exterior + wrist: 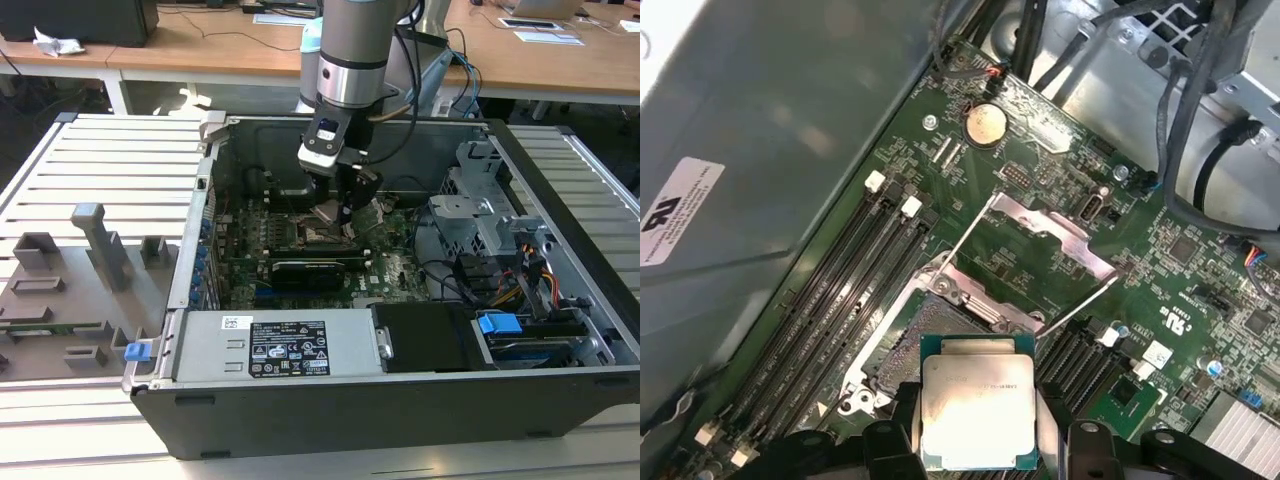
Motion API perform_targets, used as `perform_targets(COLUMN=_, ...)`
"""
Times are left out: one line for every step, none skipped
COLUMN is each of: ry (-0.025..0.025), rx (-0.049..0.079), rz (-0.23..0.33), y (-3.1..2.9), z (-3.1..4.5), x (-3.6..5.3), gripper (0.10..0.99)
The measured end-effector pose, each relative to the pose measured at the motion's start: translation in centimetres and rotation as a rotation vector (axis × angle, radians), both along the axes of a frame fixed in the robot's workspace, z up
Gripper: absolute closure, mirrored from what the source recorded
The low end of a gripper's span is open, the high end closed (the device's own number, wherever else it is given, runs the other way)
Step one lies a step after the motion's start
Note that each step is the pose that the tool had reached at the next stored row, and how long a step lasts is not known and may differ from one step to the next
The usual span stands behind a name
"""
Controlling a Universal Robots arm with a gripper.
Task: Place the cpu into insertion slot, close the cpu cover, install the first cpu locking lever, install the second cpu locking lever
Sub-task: 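Place the cpu into insertion slot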
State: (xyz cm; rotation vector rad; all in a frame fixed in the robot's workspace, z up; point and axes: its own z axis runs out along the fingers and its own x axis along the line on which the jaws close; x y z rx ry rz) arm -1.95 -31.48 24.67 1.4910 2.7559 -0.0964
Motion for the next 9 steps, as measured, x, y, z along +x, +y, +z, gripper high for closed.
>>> perform_targets(ry=0.0000, rx=-0.001, rz=-0.008, y=0.00, z=0.00, x=0.00, gripper=0.545)
perform_targets(ry=0.0000, rx=-0.003, rz=-0.024, y=0.00, z=0.00, x=0.00, gripper=0.545)
perform_targets(ry=0.0000, rx=-0.005, rz=-0.038, y=0.00, z=0.00, x=0.00, gripper=0.545)
perform_targets(ry=0.0000, rx=-0.006, rz=-0.045, y=0.00, z=0.00, x=0.00, gripper=0.545)
perform_targets(ry=0.0000, rx=-0.008, rz=-0.059, y=0.00, z=0.00, x=0.00, gripper=0.545)
perform_targets(ry=0.0000, rx=-0.010, rz=-0.078, y=0.00, z=0.00, x=0.00, gripper=0.545)
perform_targets(ry=0.0000, rx=-0.013, rz=-0.099, y=0.00, z=0.00, x=0.00, gripper=0.545)
perform_targets(ry=0.0001, rx=-0.015, rz=-0.121, y=0.00, z=-0.01, x=0.00, gripper=0.545)
perform_targets(ry=0.0001, rx=-0.017, rz=-0.139, y=0.00, z=-0.01, x=0.00, gripper=0.545)
